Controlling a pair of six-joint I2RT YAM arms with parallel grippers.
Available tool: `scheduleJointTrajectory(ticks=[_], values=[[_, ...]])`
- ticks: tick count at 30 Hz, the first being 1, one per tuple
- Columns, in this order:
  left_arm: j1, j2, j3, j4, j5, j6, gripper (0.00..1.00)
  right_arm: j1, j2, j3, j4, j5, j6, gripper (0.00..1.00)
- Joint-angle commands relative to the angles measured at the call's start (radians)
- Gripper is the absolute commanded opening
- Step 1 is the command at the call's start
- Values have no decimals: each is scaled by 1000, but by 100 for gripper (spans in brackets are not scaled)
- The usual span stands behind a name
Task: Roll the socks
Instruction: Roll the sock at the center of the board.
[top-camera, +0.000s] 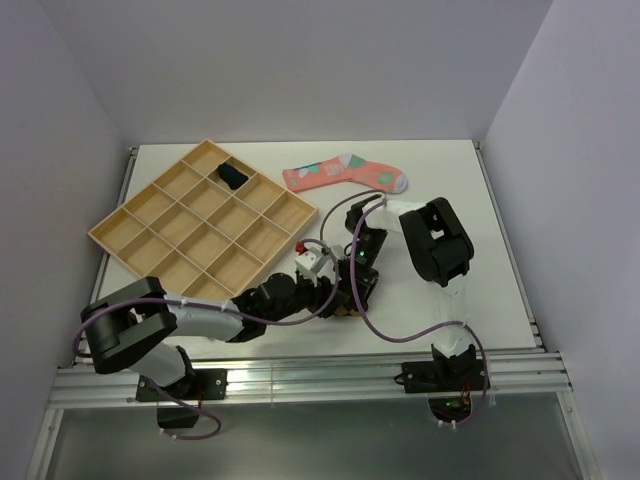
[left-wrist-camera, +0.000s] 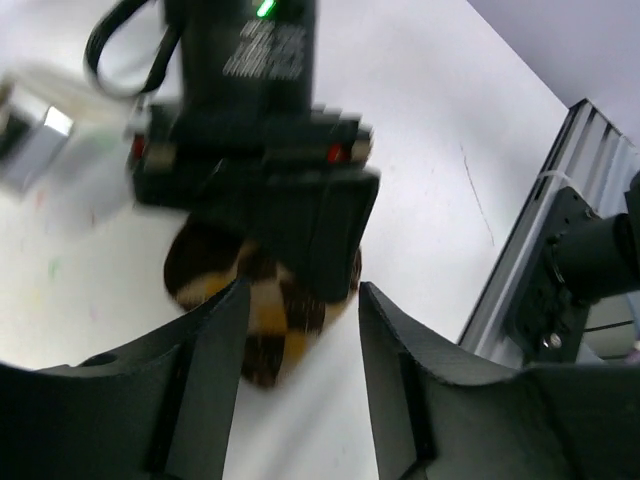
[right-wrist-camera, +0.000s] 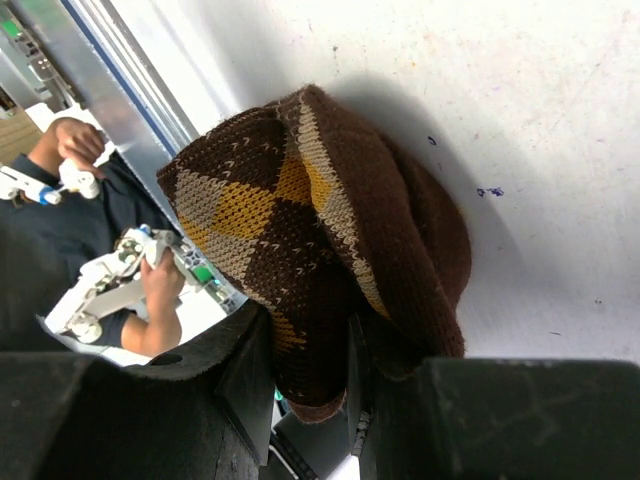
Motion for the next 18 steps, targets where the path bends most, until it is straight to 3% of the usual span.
scheduleJointTrajectory(ticks=[1,11,18], values=[[1,63,99,-109,35,181,54,-5,67,-4,159,172,-14,12],[64,172,144,-49,155,219,52,-17,90,16,144,172,-4,17],[131,251,96,98,311,167,53,-17,98,26,138,180,13,20]])
